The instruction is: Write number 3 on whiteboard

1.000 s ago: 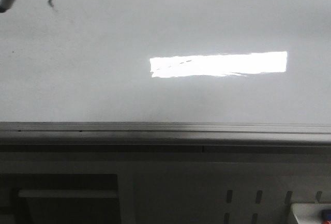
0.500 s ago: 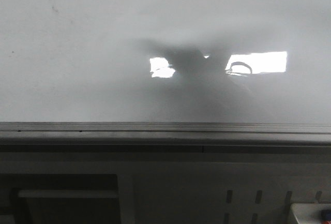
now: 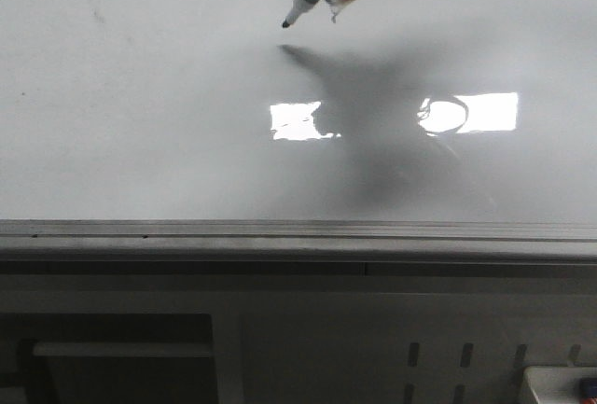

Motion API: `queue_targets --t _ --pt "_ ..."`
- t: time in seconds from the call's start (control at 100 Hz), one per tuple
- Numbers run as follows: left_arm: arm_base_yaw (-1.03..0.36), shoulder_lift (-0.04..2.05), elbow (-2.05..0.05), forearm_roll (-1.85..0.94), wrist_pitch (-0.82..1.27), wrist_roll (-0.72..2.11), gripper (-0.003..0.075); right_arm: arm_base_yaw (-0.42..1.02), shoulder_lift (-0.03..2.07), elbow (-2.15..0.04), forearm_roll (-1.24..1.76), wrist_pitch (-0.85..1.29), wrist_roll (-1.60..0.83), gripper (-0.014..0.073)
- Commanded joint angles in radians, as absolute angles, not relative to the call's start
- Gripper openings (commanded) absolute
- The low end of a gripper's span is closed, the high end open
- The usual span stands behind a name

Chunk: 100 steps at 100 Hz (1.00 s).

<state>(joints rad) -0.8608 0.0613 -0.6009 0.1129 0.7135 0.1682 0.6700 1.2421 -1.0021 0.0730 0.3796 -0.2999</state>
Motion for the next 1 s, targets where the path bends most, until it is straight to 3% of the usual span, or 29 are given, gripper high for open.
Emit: queue_targets --t 0.0,0.99 --pt "-0.865 0.077 -0.620 0.115 0.635 0.159 -0.0020 0.665 1.232 -1.035 0.066 0.322 -0.300 -0.0064" --pt "-0.865 0.077 -0.620 0.099 0.635 0.159 -0.0020 0.561 1.232 -1.034 -0.008 0.487 -0.217 -0.0043"
